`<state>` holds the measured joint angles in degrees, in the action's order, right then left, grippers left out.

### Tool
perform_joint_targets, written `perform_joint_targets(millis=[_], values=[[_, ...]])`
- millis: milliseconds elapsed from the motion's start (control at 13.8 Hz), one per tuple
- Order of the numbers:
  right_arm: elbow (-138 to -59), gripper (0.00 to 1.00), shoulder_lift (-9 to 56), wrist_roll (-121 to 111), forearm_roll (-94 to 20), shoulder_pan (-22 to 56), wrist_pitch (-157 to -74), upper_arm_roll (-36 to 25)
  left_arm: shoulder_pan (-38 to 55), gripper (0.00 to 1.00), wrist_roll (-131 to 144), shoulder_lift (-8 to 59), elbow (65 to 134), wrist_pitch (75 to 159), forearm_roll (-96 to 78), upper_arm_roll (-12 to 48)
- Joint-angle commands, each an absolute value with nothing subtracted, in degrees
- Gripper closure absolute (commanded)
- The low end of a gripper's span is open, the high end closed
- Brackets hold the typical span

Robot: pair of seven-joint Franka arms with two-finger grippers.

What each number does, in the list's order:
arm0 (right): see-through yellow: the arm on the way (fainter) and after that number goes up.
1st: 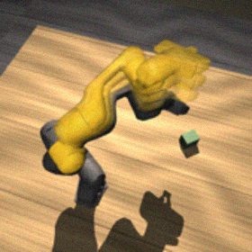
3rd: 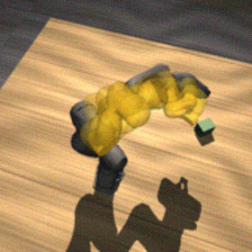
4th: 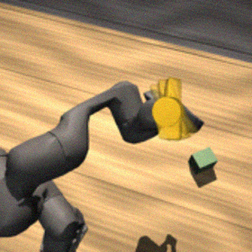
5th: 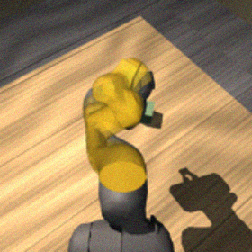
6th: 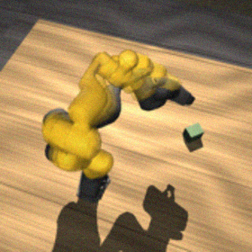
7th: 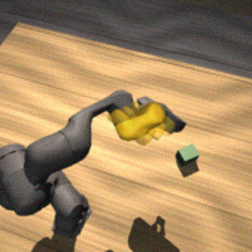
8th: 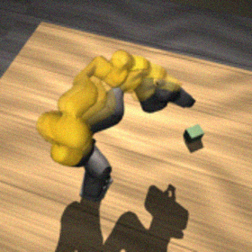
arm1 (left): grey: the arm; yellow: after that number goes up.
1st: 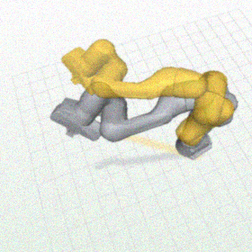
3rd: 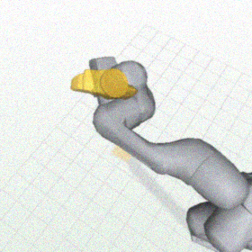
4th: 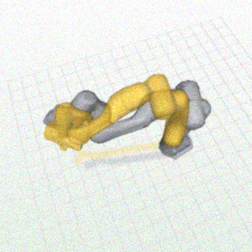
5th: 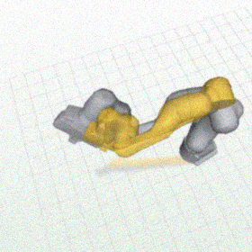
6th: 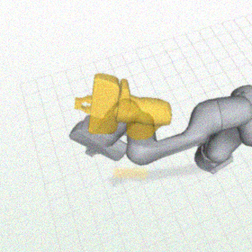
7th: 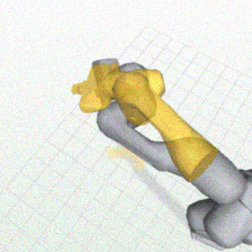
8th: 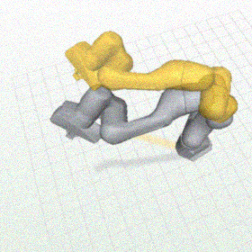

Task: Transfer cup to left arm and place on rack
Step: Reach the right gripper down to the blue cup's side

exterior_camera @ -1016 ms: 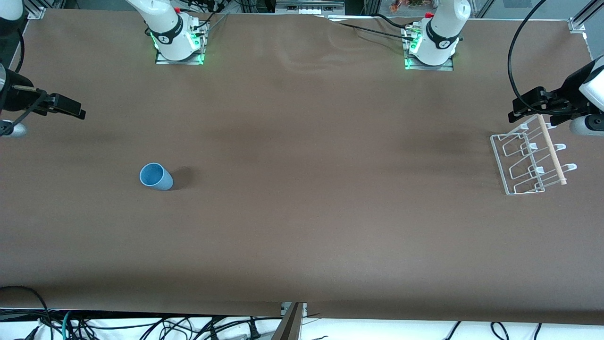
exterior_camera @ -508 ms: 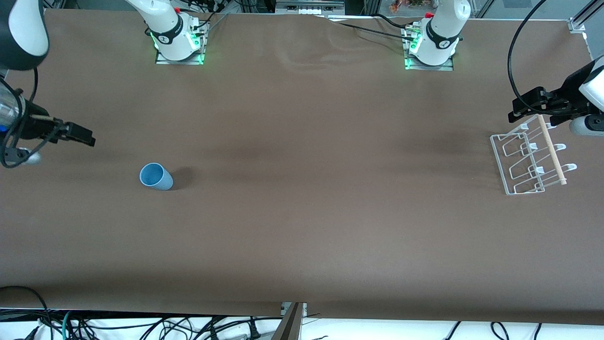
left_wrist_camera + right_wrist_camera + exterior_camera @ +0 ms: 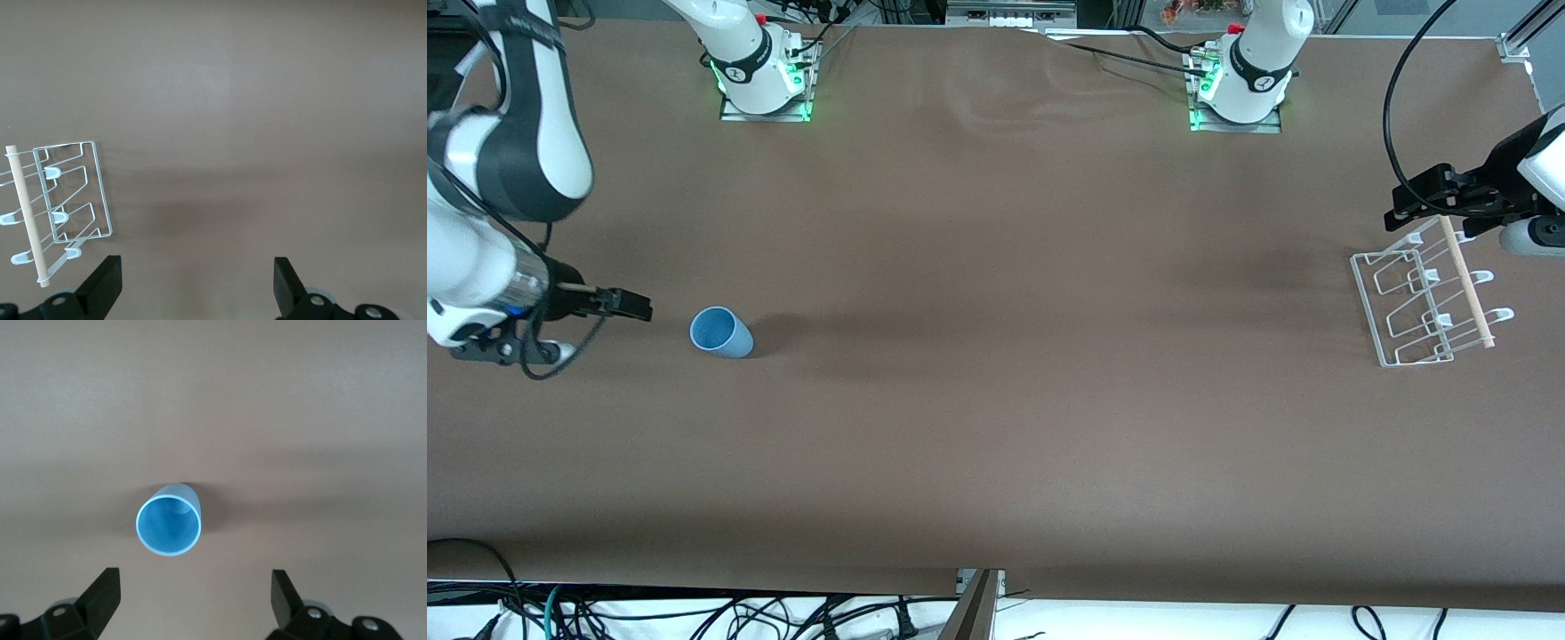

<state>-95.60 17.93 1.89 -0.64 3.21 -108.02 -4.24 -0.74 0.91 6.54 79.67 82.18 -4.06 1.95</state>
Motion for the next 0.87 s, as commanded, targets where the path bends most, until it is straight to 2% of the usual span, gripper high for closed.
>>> perform_joint_targets(millis=[0, 435, 580, 653, 725, 798], values=[[-105.34, 0.0, 16.35, 1.23, -0.62, 3.52, -118.69, -4.57, -0.79, 0.0, 0.35, 6.42, 79.63, 82.35, -5.18, 1.76], [-121.27, 0.0, 16.43, 1.14, -0.7, 3.6, -138.22, -4.57, -0.88, 0.0, 0.35, 6.42, 79.72, 82.27, -5.1, 1.76], [-121.9, 0.0, 16.96, 0.88, -0.7, 3.6, -139.13, -4.57, -0.88, 0.0, 0.35, 6.42, 79.72, 82.27, -5.18, 1.67], [-121.9, 0.05, 17.14, 0.36, -0.7, 3.52, -139.48, -4.57, -0.88, 0.0, 0.35, 6.42, 79.72, 82.35, -5.19, 1.67], [-121.82, 0.41, 17.75, -0.08, -0.7, 3.52, -139.48, -4.57, -0.79, 0.0, 0.53, 6.76, 79.63, 82.35, -5.01, 1.67], [-121.73, 0.81, 18.36, 0.09, -0.79, 3.52, -139.4, -4.57, -0.7, 0.0, 0.44, 7.29, 79.63, 82.44, -4.92, 1.76]])
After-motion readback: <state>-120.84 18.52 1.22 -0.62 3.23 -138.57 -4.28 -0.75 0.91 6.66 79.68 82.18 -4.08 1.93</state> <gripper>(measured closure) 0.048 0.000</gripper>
